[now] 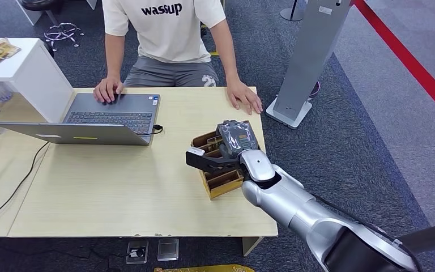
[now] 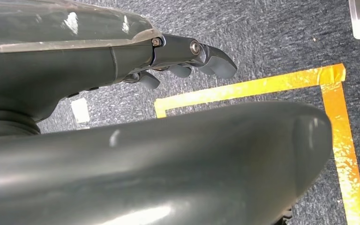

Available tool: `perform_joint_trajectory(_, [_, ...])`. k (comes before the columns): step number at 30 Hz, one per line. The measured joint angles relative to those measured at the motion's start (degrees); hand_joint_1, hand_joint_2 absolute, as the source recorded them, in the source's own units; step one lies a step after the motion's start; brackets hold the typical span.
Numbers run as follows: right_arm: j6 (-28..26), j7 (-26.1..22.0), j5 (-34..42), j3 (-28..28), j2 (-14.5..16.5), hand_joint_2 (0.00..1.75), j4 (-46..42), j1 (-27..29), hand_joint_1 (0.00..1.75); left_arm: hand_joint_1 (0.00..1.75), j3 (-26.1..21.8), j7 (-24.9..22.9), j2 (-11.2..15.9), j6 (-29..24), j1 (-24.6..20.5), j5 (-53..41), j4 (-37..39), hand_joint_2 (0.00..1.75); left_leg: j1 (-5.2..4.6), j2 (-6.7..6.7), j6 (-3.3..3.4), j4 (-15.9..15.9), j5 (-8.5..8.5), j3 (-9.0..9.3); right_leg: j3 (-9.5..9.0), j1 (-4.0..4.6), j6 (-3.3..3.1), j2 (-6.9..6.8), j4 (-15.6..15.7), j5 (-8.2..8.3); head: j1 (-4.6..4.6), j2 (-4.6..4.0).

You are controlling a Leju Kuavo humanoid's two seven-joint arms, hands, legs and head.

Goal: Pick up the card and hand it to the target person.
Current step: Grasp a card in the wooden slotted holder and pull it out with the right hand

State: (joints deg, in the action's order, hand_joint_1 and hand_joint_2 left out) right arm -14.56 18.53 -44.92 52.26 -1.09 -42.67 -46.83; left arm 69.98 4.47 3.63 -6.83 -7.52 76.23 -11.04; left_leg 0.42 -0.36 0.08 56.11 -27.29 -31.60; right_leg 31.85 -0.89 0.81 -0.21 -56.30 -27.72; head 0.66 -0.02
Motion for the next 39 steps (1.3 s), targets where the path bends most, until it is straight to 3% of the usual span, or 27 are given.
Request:
perform_joint_trajectory(5, [0.0,0.0,0.0,0.0,0.0,1.75,0.0,0.0,0.96,0.0,0.0,0.0,0.0,0.0,0.0,0.0,0.0,0.0,0.0,0.0,0.0,0.0,0.0,0.0,0.0,0.0,0.0,0.0,0.0,0.0,0.01,0.0])
perform_joint_trajectory(10, [0.0,0.3,0.1,0.0,0.0,1.75,0.0,0.0,1.15,0.0,0.2,0.0,0.0,0.0,-0.1,0.0,0.0,0.0,0.0,0.0,0.0,0.0,0.0,0.0,0.0,0.0,0.0,0.0,0.0,0.0,0.03,-0.01])
perform_joint_trajectory(16, [0.0,0.2,0.3,0.0,0.0,1.75,0.0,0.0,1.16,0.0,0.3,0.0,0.0,0.1,-0.1,-0.1,0.0,0.0,0.0,0.0,0.0,0.0,0.0,0.0,0.0,0.0,0.0,0.0,0.0,0.0,0.02,0.0])
perform_joint_trajectory(25, [0.1,0.2,0.4,0.0,0.0,1.75,0.0,0.1,1.32,0.0,0.4,0.0,0.0,0.2,-0.1,-0.2,0.0,0.0,0.0,0.0,0.0,0.0,0.0,0.01,0.0,0.0,0.0,0.0,0.0,0.0,0.02,0.01])
perform_joint_trajectory(29, [0.3,0.1,0.9,0.0,0.0,1.75,0.0,0.1,1.36,0.0,0.6,0.3,0.1,1.0,-0.1,-0.6,0.0,1.75,0.0,0.01,0.0,0.0,0.0,0.01,-0.01,0.0,0.0,0.0,0.0,0.0,0.03,0.0])
perform_joint_trajectory(39, [0.5,-0.3,2.0,-0.1,0.0,1.75,0.0,0.1,1.36,0.0,1.3,0.8,0.6,1.5,0.0,-0.6,0.0,1.75,0.0,0.01,0.0,0.0,0.0,0.02,-0.01,0.0,0.0,0.01,0.0,0.0,0.01,0.0])
